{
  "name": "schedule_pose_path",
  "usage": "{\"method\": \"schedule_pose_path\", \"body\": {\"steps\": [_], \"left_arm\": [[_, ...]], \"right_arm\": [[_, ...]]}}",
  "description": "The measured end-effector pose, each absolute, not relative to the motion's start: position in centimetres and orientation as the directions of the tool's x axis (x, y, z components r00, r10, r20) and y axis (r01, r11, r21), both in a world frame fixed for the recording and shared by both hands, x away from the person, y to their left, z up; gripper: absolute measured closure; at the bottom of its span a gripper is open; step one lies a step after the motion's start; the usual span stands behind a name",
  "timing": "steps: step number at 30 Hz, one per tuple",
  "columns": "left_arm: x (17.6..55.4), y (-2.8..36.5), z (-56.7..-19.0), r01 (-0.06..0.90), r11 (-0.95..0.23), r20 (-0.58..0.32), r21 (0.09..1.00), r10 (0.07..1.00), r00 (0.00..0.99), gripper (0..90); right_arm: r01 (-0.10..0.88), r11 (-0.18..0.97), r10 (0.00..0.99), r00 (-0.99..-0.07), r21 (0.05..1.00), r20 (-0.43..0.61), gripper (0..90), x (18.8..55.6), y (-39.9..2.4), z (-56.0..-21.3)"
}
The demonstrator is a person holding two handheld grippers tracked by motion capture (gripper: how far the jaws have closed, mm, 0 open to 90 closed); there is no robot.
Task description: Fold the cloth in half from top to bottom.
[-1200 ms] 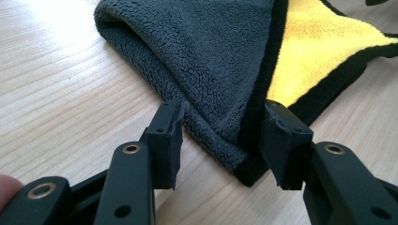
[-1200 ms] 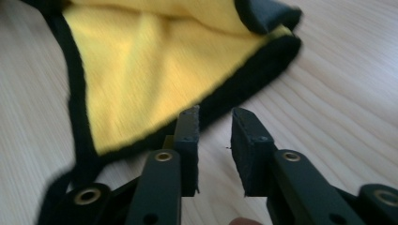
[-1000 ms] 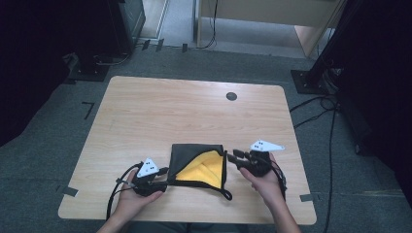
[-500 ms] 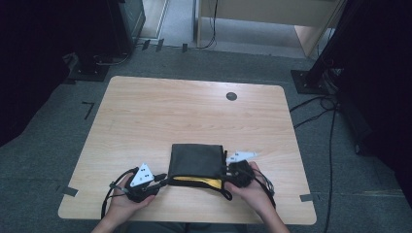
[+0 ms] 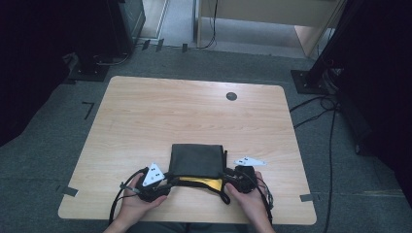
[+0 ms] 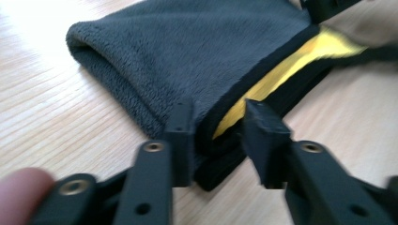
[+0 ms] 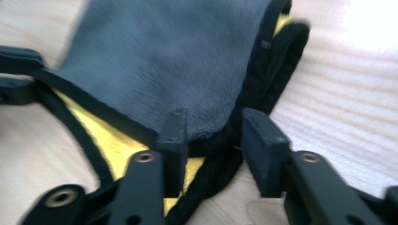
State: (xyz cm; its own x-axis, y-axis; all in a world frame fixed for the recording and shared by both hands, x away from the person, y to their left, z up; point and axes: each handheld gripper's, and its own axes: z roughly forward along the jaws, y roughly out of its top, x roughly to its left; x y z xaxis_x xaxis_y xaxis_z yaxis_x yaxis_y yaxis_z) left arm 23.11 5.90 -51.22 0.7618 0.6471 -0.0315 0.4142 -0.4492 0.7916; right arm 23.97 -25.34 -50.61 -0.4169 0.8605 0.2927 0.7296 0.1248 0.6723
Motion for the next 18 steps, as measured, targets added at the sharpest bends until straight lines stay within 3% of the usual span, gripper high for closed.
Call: {"method": "schedule_pose_path", "body": {"steps": [4,11,18], "left_arm": [[23.1,6.3,-50.9,0.405,-0.45,-0.024,0.796,0.646,0.763,85.1],[22.4,6.8,-50.3,0.365,-0.463,0.008,0.808,0.628,0.778,86.2],[21.0,7.5,-49.6,0.327,-0.527,0.063,0.785,0.593,0.803,85.5]], "right_arm": [[0.701,0.138,0.871,-0.422,0.7,0.25,81.7,23.6,-25.0,-50.3],[0.672,0.142,0.863,-0.444,0.726,0.242,84.3,22.8,-24.9,-49.3],[0.729,0.077,0.803,-0.45,0.68,0.391,84.7,20.8,-25.5,-47.9]]}}
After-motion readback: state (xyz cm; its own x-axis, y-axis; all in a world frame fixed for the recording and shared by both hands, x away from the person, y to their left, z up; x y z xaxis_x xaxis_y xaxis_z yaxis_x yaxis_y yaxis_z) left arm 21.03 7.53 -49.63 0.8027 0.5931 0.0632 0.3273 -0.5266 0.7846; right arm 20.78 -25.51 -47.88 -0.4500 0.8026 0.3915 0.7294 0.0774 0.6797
